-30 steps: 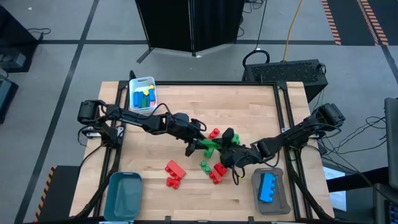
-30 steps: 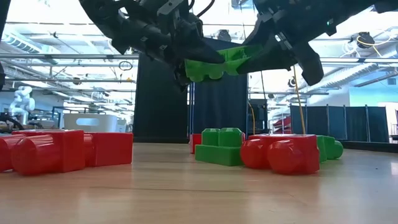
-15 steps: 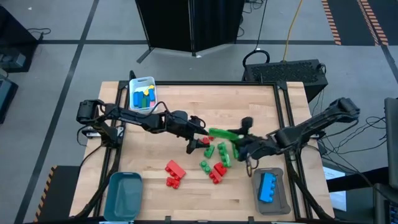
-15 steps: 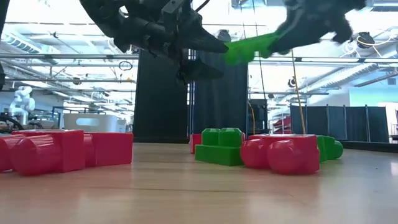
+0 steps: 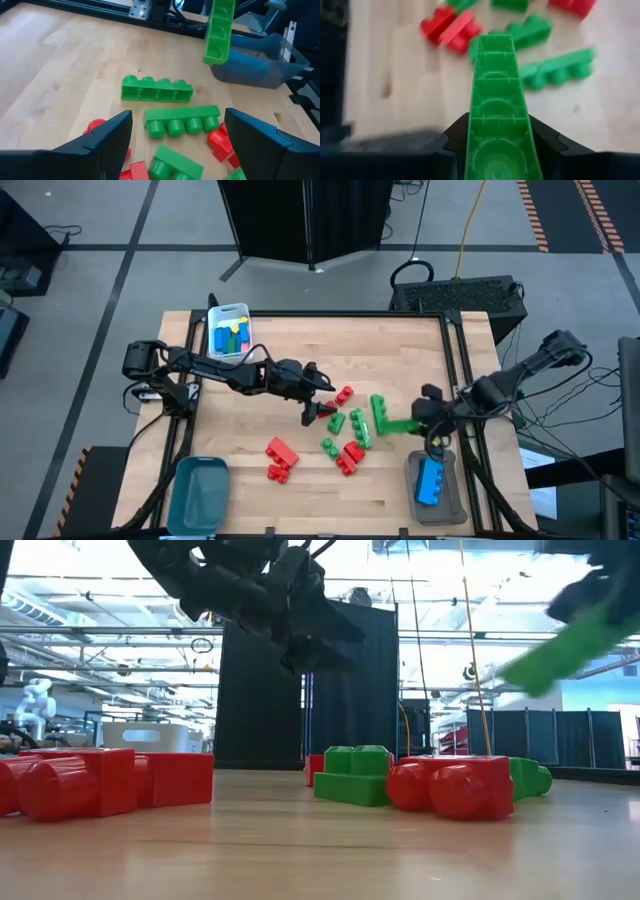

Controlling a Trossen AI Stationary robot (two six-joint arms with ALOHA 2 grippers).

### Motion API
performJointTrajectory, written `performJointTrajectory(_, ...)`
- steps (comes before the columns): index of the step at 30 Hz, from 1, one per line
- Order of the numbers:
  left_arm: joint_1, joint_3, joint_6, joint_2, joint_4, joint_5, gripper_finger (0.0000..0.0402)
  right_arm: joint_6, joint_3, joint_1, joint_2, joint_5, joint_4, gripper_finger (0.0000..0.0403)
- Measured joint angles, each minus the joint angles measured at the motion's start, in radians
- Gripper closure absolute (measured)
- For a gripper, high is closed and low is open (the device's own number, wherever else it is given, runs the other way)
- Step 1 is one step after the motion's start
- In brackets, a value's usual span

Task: Sort blocks by size
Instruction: Put the green 4 stud gamepiece into the black bin

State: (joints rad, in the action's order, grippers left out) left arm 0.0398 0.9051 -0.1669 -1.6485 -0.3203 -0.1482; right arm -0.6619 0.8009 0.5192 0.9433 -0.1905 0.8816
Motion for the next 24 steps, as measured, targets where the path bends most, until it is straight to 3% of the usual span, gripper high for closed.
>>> performJointTrajectory(9, -0.003, 0.0, 0.0, 0.0, 0.0, 0.031, 0.0097, -0.158, 0.0, 0.083, -0.095, 0.259, 0.056, 0.0277)
performJointTrajectory(18, -0.003, 0.0, -0.001, 0.0, 0.0, 0.034, 0.0097, -0.28, 0.0, 0.135, -0.196, 0.37, 0.056, 0.0277)
performJointTrajectory(21, -0.003, 0.0, -0.003, 0.0, 0.0, 0.034, 0.0097, -0.302, 0.0, 0.159, -0.199, 0.434, 0.055, 0.0277)
performJointTrajectory(24, -0.003, 0.0, -0.003, 0.0, 0.001, 0.034, 0.0097, -0.295, 0.0, 0.184, -0.176, 0.434, 0.056, 0.0277)
